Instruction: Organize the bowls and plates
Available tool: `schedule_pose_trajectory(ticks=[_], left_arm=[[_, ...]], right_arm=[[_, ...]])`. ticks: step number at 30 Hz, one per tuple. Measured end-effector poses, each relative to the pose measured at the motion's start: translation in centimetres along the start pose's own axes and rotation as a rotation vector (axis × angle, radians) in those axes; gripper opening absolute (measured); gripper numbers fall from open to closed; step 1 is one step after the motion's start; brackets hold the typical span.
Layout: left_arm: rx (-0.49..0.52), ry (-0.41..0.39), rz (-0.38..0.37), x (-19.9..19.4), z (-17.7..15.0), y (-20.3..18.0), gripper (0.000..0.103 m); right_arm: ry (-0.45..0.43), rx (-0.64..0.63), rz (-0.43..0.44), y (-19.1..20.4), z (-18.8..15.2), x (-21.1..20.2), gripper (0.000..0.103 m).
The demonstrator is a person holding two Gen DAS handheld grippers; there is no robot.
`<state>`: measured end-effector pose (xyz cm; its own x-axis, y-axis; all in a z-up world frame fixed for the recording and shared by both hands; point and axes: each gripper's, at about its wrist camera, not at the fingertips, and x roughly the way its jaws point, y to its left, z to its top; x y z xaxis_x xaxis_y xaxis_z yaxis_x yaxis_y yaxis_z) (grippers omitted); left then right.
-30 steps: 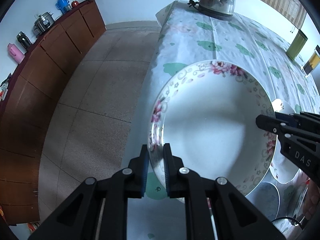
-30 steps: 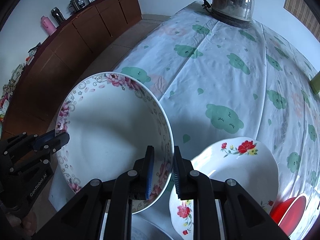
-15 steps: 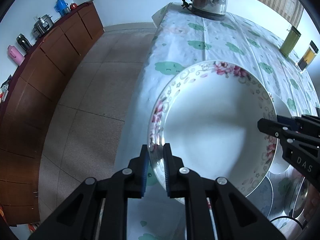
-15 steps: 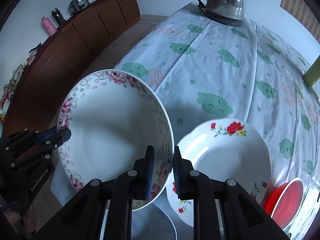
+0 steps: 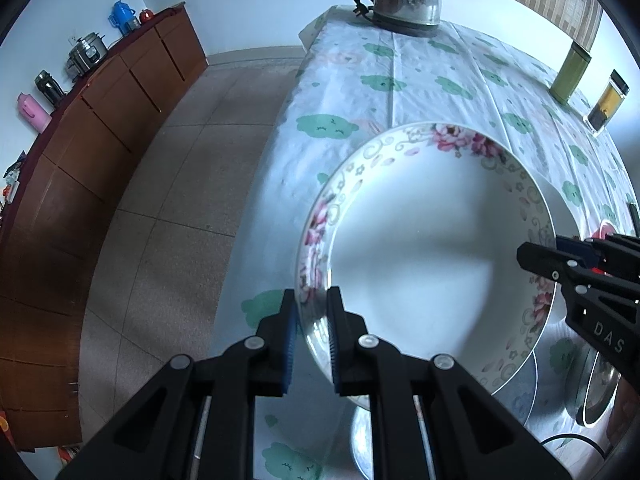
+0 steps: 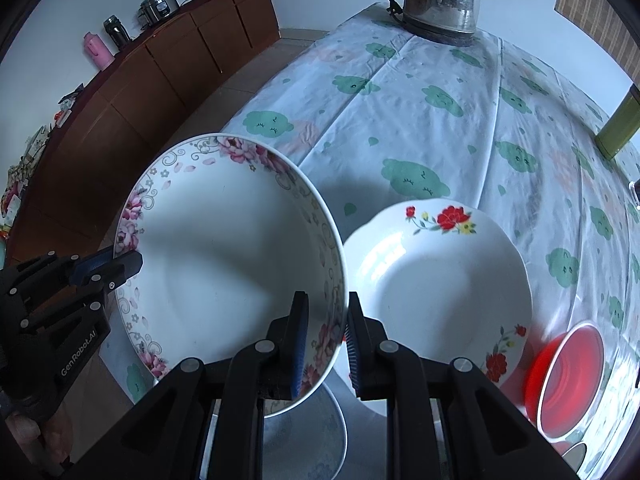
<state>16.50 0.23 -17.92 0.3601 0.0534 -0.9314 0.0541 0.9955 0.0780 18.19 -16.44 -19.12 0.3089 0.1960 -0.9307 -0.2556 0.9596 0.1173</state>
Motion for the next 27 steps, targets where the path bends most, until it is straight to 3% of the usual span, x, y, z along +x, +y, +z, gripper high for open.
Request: schedule_pose_trajectory(ticks=[27], left_arm=[[0.017,-0.002,0.018,-2.1,-3.4,-2.5,0.011]], right_arm=[[0.002,0.011,0.001,-1.0,-4.3,-1.8,0.02]])
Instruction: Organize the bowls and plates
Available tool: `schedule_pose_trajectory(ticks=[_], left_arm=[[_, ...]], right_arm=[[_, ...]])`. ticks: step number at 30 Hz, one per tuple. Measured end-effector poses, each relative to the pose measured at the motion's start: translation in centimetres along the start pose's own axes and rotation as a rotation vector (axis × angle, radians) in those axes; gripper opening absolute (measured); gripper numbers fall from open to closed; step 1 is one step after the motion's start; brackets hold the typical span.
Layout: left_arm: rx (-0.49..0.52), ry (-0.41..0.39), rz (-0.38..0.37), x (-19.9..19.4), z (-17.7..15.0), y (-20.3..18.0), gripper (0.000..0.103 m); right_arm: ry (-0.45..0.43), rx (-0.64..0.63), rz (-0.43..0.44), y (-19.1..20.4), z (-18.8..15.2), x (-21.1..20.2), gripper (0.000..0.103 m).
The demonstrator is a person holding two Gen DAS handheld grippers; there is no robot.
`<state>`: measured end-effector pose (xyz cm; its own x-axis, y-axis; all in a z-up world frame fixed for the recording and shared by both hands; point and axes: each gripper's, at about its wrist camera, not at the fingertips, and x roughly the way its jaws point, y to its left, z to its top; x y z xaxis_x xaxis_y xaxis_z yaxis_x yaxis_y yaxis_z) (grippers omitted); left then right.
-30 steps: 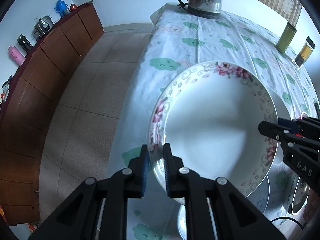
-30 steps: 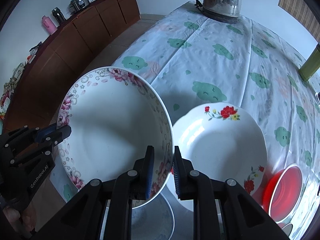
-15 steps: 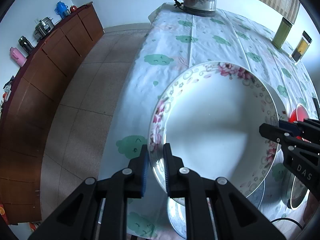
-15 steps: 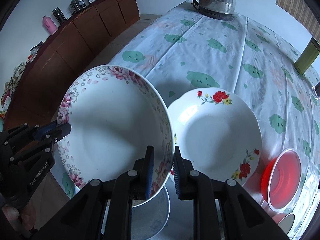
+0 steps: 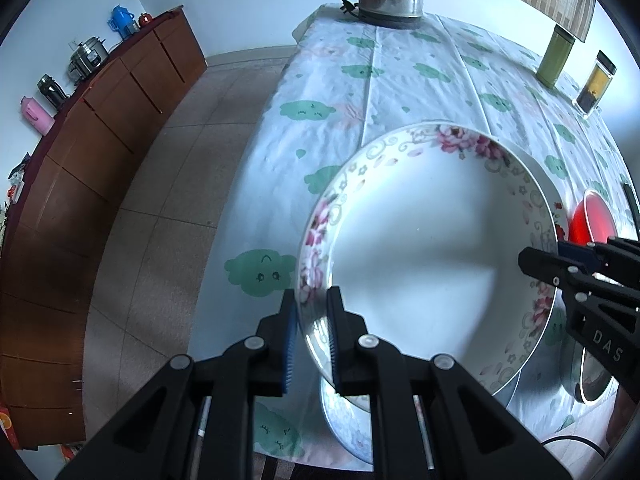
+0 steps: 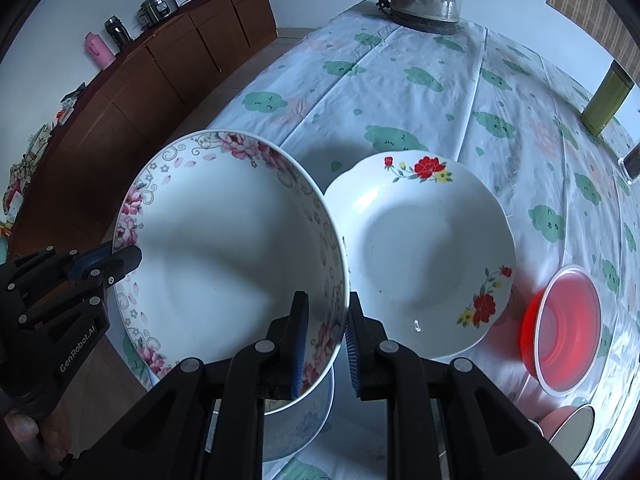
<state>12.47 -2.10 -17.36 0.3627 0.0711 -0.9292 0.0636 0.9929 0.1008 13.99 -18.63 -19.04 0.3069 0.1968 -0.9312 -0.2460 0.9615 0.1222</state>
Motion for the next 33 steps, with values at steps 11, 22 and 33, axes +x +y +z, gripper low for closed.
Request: schedule_pose_trajectory(ticks=[11,22,33], left_arm=[[0.009,0.006,-0.003,-0.4,-1.2,-0.4,0.011],[0.03,0.013,0.006,-0.8,-2.1,-0.6,0.011],[0.056,0.035,0.005,-0.1,-3.0,-1.1,0.011]], right_arm=[[0.001,0.0,-0.007,0.2,-1.6,-0.5,0.02],[0.016,0.01,-0.004,0.4,-3.3,-0.5,0.02],[0.039,0.015,0.001,0.5,-5.0,0.0,0.02]])
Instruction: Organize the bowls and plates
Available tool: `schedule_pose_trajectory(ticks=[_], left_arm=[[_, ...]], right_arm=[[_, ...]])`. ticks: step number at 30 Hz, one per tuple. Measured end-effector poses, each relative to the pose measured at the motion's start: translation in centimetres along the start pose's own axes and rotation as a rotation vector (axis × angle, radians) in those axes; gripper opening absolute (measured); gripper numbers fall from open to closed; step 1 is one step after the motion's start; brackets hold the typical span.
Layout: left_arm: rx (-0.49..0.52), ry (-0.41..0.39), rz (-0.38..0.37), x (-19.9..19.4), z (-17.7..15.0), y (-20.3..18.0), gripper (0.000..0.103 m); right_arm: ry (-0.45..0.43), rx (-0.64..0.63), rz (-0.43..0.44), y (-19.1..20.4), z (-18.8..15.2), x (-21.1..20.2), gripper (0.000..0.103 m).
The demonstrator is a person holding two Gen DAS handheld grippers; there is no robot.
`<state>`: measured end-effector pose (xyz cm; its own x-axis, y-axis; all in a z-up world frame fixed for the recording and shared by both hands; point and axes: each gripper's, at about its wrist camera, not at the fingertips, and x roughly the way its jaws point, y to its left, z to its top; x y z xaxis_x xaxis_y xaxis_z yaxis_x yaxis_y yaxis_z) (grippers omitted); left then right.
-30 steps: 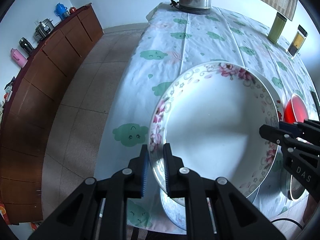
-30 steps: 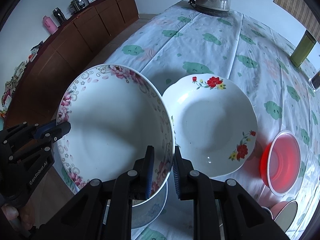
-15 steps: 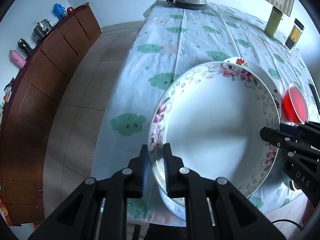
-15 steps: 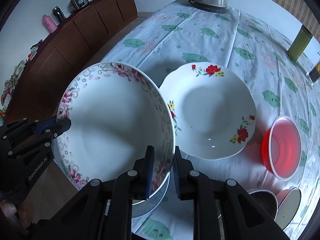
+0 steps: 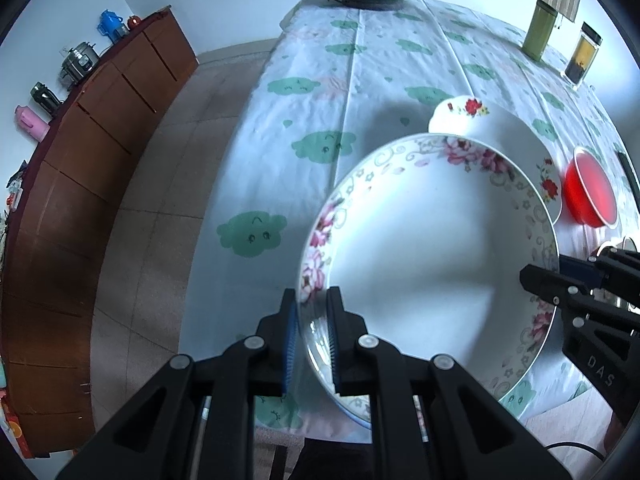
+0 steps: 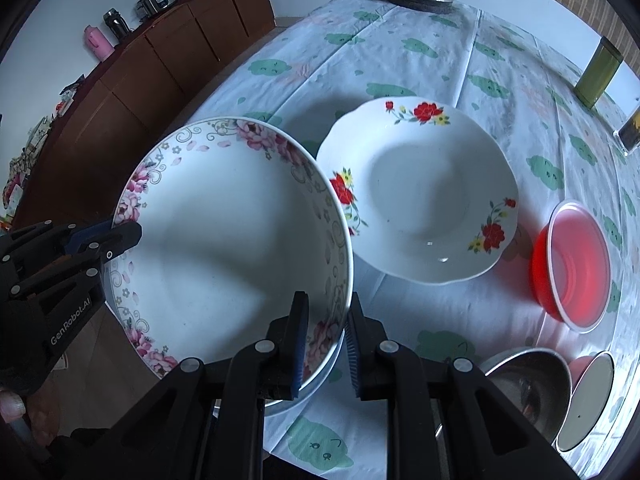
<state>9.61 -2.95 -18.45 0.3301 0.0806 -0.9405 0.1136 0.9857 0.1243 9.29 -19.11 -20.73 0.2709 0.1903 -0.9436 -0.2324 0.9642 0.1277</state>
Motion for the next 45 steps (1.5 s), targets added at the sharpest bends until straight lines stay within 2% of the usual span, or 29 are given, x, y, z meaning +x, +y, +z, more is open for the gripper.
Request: schedule_pose_trajectory(ticks=[45], left_arm=[[0.016,0.075,-0.008,2.4,-1.8,-0.9,0.012]], right_arm=[[0.065,-0.013,-0.003,0.0,-2.3,2.1,0.02]])
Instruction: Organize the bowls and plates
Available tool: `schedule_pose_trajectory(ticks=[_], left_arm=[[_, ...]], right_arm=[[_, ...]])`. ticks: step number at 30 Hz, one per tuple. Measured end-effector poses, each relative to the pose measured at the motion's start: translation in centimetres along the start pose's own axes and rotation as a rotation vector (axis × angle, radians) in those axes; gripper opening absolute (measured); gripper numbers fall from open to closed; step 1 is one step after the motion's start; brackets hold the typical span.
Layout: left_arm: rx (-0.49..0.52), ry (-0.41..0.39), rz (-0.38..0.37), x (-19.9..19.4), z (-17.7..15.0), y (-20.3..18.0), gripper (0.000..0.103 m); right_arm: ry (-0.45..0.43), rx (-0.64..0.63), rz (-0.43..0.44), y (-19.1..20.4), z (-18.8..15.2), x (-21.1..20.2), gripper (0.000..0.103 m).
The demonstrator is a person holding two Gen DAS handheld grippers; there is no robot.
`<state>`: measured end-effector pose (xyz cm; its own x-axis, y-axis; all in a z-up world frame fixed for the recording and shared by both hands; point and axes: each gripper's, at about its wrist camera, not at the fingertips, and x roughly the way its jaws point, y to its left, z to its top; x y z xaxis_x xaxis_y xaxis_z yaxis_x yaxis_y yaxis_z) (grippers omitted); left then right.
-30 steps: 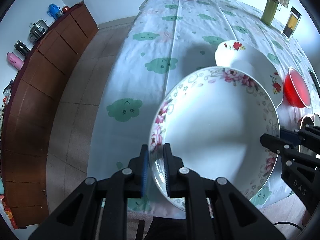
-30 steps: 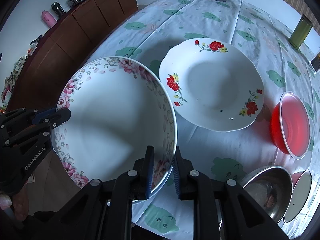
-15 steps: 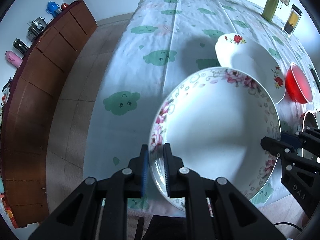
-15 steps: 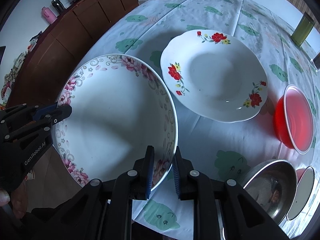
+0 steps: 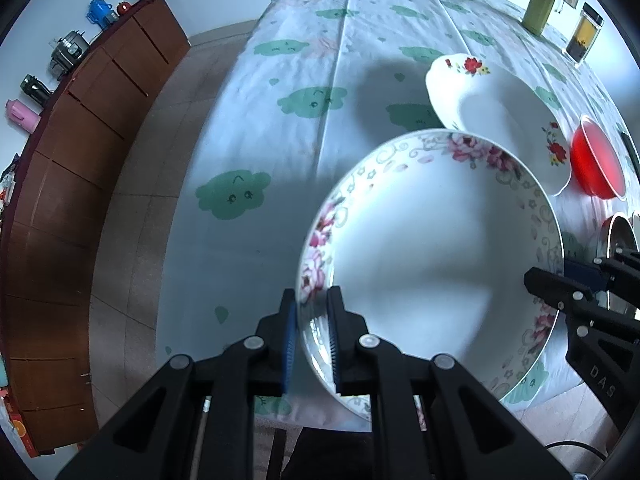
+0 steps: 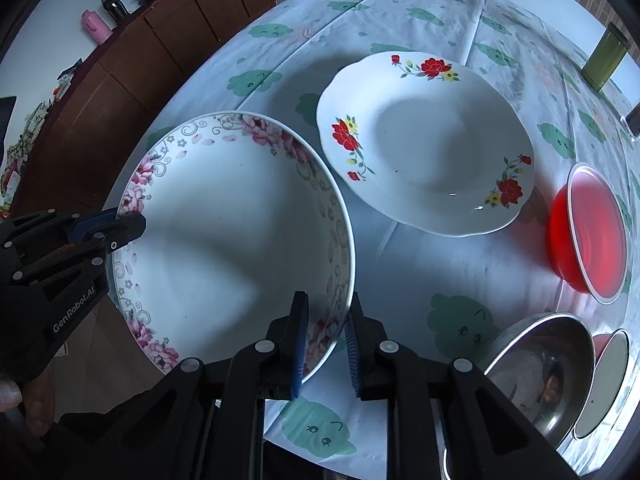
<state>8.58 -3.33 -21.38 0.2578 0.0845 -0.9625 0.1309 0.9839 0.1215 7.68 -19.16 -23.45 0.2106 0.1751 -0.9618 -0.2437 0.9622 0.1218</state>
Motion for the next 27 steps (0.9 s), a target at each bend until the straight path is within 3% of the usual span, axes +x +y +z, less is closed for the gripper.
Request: schedule_pose_trajectory(ticks=[27], left_arm=[[0.018,0.012,0.004,0.7,-0.1,-0.2,0.011]], right_arm=[[-0.001,-0.087,-0.082,1.3,-0.3,0.5,0.022]])
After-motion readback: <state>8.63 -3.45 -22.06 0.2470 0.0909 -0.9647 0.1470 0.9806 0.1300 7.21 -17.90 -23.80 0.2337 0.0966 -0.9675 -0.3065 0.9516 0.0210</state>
